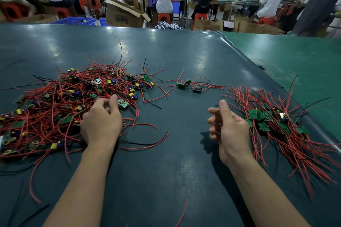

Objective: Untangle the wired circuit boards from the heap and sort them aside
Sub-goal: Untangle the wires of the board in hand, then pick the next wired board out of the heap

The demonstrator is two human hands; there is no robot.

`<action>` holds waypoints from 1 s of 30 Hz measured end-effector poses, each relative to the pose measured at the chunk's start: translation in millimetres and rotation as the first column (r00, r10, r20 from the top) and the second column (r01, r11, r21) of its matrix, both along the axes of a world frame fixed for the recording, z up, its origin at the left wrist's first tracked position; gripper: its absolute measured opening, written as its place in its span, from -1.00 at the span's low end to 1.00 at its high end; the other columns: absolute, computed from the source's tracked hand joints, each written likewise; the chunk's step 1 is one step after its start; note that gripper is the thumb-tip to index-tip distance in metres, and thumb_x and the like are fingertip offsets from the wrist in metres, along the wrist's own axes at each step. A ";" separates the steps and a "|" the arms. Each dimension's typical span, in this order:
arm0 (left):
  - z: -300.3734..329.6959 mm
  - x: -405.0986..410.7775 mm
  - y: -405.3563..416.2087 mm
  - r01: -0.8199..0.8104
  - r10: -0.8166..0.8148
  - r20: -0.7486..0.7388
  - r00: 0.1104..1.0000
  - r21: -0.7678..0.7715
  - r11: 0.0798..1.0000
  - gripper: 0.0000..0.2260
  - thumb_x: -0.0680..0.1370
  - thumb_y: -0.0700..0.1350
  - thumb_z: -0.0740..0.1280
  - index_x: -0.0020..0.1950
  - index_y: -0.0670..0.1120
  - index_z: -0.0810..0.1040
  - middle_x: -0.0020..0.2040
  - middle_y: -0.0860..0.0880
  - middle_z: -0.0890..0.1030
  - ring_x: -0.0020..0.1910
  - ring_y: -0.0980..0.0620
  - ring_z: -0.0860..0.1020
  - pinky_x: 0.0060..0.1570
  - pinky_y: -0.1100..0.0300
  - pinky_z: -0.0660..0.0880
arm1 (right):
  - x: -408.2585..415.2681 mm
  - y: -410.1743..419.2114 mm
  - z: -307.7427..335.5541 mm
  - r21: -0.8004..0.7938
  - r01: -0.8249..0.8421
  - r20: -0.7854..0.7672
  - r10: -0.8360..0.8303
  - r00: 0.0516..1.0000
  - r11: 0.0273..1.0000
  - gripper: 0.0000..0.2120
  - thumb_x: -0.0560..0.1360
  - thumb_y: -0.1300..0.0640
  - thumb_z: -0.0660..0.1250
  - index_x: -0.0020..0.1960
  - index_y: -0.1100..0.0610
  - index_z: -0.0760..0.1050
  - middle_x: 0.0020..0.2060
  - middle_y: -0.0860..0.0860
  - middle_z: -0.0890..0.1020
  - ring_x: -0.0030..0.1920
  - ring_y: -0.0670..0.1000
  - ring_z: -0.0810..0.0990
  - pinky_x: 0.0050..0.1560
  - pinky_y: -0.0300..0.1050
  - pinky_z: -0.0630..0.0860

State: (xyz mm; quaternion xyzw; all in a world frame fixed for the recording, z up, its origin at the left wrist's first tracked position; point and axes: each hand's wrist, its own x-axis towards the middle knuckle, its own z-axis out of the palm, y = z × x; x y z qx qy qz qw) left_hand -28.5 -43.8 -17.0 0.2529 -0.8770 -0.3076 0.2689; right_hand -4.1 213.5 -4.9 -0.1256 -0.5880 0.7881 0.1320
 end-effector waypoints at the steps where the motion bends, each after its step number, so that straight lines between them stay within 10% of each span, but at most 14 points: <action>1: -0.9 -2.3 -0.7 0.004 -0.003 0.018 1.000 -0.056 0.998 -0.67 0.60 0.19 0.21 0.06 -0.03 0.59 -0.05 -0.13 0.60 -0.05 -0.19 0.49 -0.12 0.04 0.38 | 0.3 -0.7 0.2 0.005 -0.009 -0.002 0.009 1.000 1.000 -0.64 0.57 -0.10 0.31 -0.23 0.14 0.62 -0.48 0.01 0.55 -0.57 -0.07 0.40 -0.60 -0.27 0.29; 8: -14.2 -16.0 1.5 0.312 -0.244 0.284 0.927 -0.226 0.923 -0.51 0.60 0.07 0.22 0.52 0.01 0.26 0.50 -0.02 0.32 0.45 -0.09 0.16 0.35 -0.10 0.14 | 4.3 -4.5 -0.6 0.083 -0.102 -0.010 0.103 0.995 0.991 -0.64 0.57 -0.08 0.31 -0.28 0.11 0.64 -0.45 0.03 0.57 -0.54 -0.06 0.42 -0.58 -0.25 0.31; 17: -14.2 -14.9 4.2 0.314 -0.190 0.373 0.908 -0.306 0.899 -0.51 0.56 0.32 0.12 0.46 0.22 0.32 0.33 -0.07 0.39 0.31 -0.13 0.24 0.24 -0.08 0.18 | 6.5 -8.7 -1.9 0.132 -0.148 -0.025 0.152 0.988 0.980 -0.64 0.57 -0.06 0.32 -0.29 0.13 0.64 -0.47 0.05 0.56 -0.55 -0.06 0.41 -0.58 -0.28 0.29; 30: -9.0 -4.1 18.3 0.369 -0.378 0.055 0.924 -0.381 0.848 -0.75 0.41 0.17 0.49 -0.03 0.08 0.60 0.07 0.06 0.56 0.18 -0.05 0.38 0.06 0.02 0.16 | 9.6 -8.4 0.1 0.207 -0.197 0.002 0.200 0.980 0.958 -0.63 0.56 -0.08 0.32 -0.24 0.17 0.63 -0.43 0.06 0.59 -0.51 -0.05 0.44 -0.56 -0.25 0.32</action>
